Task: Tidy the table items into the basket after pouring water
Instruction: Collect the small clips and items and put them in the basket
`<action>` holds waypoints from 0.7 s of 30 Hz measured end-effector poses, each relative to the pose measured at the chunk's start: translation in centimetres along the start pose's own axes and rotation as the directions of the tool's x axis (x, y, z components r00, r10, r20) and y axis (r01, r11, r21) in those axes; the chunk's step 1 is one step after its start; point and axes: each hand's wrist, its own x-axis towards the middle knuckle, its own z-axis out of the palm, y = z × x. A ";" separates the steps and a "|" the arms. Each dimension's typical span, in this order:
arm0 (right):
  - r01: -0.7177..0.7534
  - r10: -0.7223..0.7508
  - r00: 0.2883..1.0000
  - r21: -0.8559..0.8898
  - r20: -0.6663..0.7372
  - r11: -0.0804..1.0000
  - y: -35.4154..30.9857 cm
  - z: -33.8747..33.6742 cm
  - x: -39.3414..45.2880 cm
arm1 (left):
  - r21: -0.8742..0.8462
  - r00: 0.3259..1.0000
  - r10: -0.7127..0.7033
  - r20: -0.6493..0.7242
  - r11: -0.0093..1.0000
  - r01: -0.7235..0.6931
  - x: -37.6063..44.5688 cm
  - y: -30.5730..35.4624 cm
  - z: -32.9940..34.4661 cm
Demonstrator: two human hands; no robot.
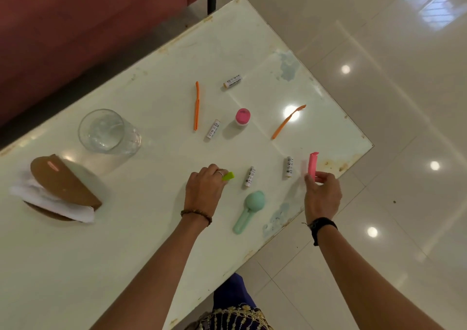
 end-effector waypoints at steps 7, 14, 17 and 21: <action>0.215 -0.239 0.963 0.179 0.124 0.960 -1.8 0.3 -11.0 | -0.380 0.941 -0.311 -0.135 0.893 0.241 -6.1 -1.1 -2.8; 0.340 -0.377 0.788 0.167 0.486 0.925 -4.1 3.8 -25.9 | -0.678 0.755 -0.621 -0.210 0.649 0.346 -17.3 -8.3 -7.2; 0.411 -0.407 0.672 0.145 0.619 0.900 -5.1 5.7 -32.1 | -0.747 0.640 -0.734 -0.225 0.552 0.371 -22.5 -12.5 -9.5; 0.497 -0.412 0.456 0.158 0.789 0.853 -6.0 9.2 -43.8 | -0.808 0.467 -0.850 -0.241 0.443 0.389 -32.0 -20.0 -13.1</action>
